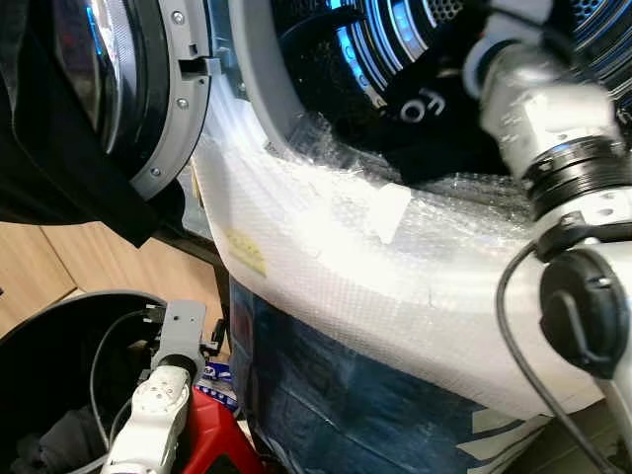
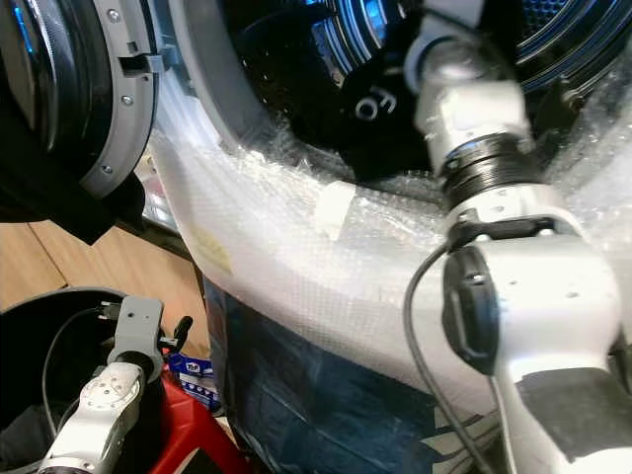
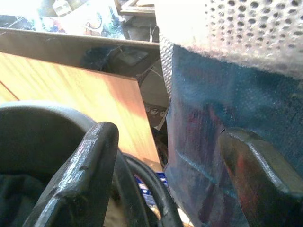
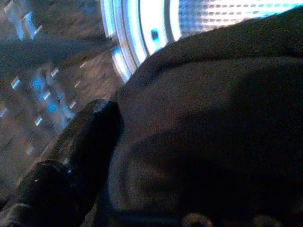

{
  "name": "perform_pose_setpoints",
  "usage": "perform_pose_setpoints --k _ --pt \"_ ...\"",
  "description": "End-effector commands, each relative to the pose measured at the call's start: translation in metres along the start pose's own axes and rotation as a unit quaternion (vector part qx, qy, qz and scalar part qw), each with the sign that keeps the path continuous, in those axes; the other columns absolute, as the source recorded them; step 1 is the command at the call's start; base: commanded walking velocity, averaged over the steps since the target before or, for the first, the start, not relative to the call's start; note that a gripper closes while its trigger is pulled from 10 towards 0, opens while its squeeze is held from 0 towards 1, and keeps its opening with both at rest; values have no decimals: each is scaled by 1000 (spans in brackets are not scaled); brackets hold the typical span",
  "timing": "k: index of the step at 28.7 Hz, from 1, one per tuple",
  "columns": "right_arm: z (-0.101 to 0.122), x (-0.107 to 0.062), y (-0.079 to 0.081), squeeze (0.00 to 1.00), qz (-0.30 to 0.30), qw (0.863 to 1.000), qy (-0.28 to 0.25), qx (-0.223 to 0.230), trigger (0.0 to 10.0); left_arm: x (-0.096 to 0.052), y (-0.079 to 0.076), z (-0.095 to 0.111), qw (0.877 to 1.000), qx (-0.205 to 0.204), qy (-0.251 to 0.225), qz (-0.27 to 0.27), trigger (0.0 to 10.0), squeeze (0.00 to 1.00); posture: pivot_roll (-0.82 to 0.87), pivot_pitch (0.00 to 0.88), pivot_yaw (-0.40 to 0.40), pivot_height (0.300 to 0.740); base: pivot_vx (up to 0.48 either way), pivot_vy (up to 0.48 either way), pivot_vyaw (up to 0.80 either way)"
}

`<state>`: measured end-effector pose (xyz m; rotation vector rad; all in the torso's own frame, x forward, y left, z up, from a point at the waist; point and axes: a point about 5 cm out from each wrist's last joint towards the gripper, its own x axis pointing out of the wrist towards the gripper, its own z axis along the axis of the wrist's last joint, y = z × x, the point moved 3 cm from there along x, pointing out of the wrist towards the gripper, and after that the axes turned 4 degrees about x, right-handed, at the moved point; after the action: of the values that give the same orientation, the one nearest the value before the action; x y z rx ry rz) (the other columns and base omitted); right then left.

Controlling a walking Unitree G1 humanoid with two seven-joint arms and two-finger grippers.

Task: Clothes washing

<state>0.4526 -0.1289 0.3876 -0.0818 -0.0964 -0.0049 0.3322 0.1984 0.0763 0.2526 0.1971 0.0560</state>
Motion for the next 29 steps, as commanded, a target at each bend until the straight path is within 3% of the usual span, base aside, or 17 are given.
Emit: perform_pose_setpoints --k 1,5,7,14,17,25,27,29 --pt "-13 1 8 0 22 999 18 -20 10000 -2 -1 -2 1000 1 5 -3 10000 0 19 0 -52 740 0 0 0" --pt "-15 2 0 0 0 999 16 -30 10000 -3 0 -3 1000 -2 6 0 10000 0 10 0 -50 740 0 0 0" --pt "-20 1 -5 0 5 999 35 9 10000 -5 -1 -4 1000 -3 8 -2 10000 0 6 0 -54 740 0 0 0" --pt "-38 1 -15 0 13 997 70 37 10000 -6 -4 -6 1000 -3 13 -11 10000 0 0 0 -48 740 0 0 0" --pt "-3 -7 -26 0 27 996 37 78 10000 -8 -5 -6 1000 -5 12 -11 10000 0 -9 0 -52 740 0 0 0" --pt "1 -24 -31 0 40 996 30 76 10000 -10 4 -2 1000 -12 -1 14 10000 0 -34 0 -48 740 0 0 0" --pt "-3 -30 -36 0 32 995 35 83 10000 -7 5 1 1000 -10 -3 14 10000 0 -32 0 -48 740 0 0 0" --pt "-13 -36 -35 0 39 996 45 62 10000 -6 5 2 1000 -9 -5 12 10000 0 -31 0 -49 740 0 0 0"
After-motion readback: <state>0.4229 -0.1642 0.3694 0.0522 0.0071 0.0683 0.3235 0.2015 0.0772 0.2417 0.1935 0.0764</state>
